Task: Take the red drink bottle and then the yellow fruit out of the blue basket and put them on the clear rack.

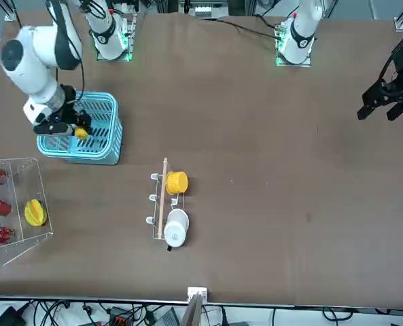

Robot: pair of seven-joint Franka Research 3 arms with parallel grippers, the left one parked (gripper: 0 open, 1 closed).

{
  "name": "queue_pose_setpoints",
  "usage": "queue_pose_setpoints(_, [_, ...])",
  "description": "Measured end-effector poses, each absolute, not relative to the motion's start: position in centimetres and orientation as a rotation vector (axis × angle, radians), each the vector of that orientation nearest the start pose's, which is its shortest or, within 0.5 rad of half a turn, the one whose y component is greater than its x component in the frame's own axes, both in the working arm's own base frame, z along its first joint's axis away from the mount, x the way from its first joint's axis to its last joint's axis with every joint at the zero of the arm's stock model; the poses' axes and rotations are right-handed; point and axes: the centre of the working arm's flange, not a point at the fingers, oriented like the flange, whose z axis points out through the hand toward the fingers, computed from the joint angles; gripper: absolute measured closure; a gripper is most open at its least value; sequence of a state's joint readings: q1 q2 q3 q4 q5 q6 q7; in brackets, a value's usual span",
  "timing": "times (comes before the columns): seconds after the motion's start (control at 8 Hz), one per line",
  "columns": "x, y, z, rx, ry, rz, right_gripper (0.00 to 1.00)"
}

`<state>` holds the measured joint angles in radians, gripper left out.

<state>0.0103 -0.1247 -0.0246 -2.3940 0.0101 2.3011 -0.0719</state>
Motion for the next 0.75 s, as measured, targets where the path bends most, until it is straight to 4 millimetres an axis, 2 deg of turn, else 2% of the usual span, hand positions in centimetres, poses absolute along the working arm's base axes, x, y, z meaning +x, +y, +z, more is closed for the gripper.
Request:
queue_pose_setpoints(0.38, [51.0,-3.9,44.0,-3.197,-0.162,0.047,0.16])
queue_pose_setpoints(0.5, [52.3,-5.5,45.1,-3.208,-0.229,0.052,0.16])
queue_pose_setpoints(0.75, [55.1,-9.5,44.9,-3.203,-0.381,0.058,0.16])
